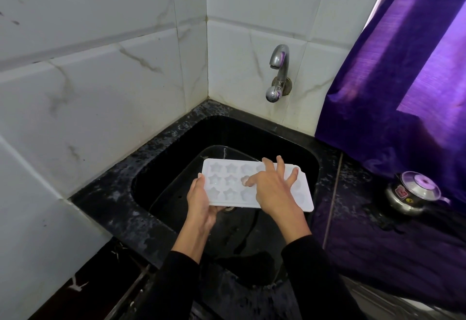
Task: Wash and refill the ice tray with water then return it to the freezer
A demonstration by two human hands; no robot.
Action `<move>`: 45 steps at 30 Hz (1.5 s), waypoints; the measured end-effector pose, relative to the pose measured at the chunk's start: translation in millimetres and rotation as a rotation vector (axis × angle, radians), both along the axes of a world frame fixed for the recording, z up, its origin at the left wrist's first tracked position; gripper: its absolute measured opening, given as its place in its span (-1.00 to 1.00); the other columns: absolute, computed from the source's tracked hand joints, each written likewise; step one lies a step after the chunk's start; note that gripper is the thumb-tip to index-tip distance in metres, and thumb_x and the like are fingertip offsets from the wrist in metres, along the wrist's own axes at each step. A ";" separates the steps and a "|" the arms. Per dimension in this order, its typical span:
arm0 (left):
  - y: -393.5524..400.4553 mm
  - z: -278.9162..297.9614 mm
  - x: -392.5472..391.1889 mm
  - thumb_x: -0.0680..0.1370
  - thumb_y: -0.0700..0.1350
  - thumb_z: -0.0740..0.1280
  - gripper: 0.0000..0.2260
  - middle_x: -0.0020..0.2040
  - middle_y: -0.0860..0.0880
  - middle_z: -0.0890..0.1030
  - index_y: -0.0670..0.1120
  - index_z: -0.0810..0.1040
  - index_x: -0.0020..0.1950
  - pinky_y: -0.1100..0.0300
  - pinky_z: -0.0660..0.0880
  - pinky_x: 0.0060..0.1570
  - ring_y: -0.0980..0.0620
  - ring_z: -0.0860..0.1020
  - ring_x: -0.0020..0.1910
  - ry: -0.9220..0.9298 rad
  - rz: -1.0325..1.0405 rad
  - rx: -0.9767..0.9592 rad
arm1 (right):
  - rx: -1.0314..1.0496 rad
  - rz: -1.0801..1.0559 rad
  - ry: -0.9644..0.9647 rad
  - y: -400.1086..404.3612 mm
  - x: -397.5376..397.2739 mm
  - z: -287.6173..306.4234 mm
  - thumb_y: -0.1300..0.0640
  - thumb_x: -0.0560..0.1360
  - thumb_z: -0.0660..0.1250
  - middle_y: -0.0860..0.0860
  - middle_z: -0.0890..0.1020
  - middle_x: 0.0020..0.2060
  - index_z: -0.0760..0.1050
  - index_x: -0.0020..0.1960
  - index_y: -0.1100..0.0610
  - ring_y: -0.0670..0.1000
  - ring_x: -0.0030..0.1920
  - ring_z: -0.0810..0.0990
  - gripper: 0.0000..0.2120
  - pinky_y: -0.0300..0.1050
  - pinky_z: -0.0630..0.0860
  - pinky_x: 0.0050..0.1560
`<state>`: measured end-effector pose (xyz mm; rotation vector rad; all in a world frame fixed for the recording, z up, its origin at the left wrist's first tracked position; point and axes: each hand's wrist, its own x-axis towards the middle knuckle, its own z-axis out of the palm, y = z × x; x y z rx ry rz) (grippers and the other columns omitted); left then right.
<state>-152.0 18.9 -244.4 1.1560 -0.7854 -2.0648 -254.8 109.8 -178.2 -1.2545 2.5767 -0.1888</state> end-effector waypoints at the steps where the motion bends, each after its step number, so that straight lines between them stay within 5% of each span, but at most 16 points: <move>1: 0.5 0.4 -0.5 0.66 0.05 0.08 -0.70 0.09 -0.19 0.63 -0.10 0.47 0.21 -0.19 0.58 -0.02 -0.21 0.62 0.04 0.000 -0.003 -0.004 | 0.004 -0.002 -0.004 -0.5 -0.5 1.5 0.42 0.47 0.25 0.14 -0.03 0.56 0.53 0.27 -0.08 0.23 0.53 -0.29 -0.48 0.38 -0.34 0.41; 9: 0.9 0.0 -0.2 0.67 0.04 0.08 -0.73 0.09 -0.18 0.64 -0.07 0.49 0.13 -0.22 0.57 0.00 -0.20 0.62 0.04 -0.011 0.003 -0.019 | 0.000 0.011 0.044 -1.5 2.2 -5.9 0.46 0.45 0.28 0.13 0.01 0.56 0.50 0.31 -0.11 0.24 0.54 -0.26 -0.40 0.41 -0.30 0.41; 15: 5.2 3.4 -1.0 0.67 0.03 0.07 -0.70 0.06 -0.18 0.63 -0.13 0.47 0.20 -0.08 0.60 -0.20 -0.19 0.63 -0.01 -0.009 -0.007 -0.006 | -0.011 0.001 0.033 0.2 0.3 -5.4 0.42 0.46 0.31 0.14 -0.04 0.56 0.51 0.31 -0.07 0.23 0.53 -0.28 -0.45 0.39 -0.31 0.42; 26: 4.7 0.5 -2.7 0.67 0.04 0.05 -0.63 0.10 -0.23 0.63 -0.18 0.44 0.27 -0.34 0.47 0.10 -0.27 0.61 0.04 -0.039 -0.022 0.001 | -0.049 -0.027 0.036 -1.2 -1.0 -6.8 0.50 0.41 0.25 0.11 0.03 0.54 0.53 0.24 -0.06 0.19 0.54 -0.25 -0.42 0.36 -0.28 0.43; 33: 0.8 -0.6 -4.7 0.67 0.03 0.06 -0.63 0.08 -0.25 0.63 -0.19 0.45 0.27 -0.30 0.46 0.10 -0.23 0.63 -0.09 -0.022 -0.016 0.009 | -0.074 0.062 0.025 -13.6 9.6 -9.3 0.46 0.42 0.30 0.12 -0.05 0.55 0.45 0.30 -0.12 0.21 0.53 -0.29 -0.38 0.35 -0.33 0.43; 45: 2.1 0.5 -1.9 0.66 0.03 0.07 -0.67 0.09 -0.22 0.63 -0.14 0.47 0.25 -0.17 0.57 -0.06 -0.22 0.62 0.00 -0.027 0.008 0.022 | 0.041 0.107 0.060 -24.7 17.9 -6.1 0.42 0.46 0.32 0.14 -0.03 0.55 0.46 0.35 -0.10 0.25 0.53 -0.28 -0.40 0.39 -0.30 0.42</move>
